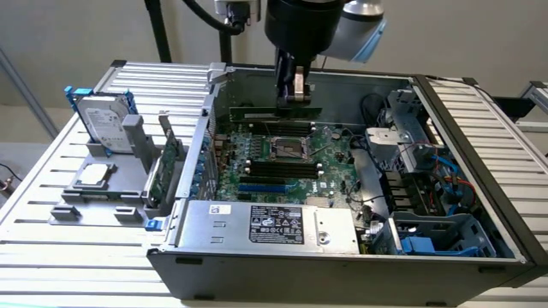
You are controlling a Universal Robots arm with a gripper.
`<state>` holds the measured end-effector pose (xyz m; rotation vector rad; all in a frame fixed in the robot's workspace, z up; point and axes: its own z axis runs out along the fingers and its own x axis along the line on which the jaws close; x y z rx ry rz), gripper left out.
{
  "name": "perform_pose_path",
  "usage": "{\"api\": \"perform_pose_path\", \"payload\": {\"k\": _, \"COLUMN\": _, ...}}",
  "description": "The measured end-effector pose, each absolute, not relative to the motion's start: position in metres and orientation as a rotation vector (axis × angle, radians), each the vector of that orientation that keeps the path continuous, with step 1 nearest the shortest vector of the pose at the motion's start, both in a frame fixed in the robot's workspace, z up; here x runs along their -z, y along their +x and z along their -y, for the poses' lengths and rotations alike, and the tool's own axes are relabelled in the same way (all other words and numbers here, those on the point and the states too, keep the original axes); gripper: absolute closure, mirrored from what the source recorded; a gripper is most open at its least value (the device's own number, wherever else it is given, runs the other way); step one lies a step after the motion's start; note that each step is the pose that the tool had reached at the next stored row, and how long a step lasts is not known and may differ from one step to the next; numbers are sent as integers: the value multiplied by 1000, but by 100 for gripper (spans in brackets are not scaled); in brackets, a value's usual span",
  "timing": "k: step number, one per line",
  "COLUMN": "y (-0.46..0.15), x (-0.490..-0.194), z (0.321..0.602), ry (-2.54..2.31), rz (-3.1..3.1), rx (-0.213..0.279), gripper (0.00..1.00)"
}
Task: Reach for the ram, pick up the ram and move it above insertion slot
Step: 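Pick up the ram and move it above insertion slot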
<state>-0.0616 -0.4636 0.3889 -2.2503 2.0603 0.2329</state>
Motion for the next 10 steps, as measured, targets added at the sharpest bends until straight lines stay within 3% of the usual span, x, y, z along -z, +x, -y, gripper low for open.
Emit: {"api": "perform_pose_path", "payload": {"k": 10, "y": -43, "x": -385, "z": 456, "ry": -2224, "rz": -2097, "rx": -221, "gripper": 87}}
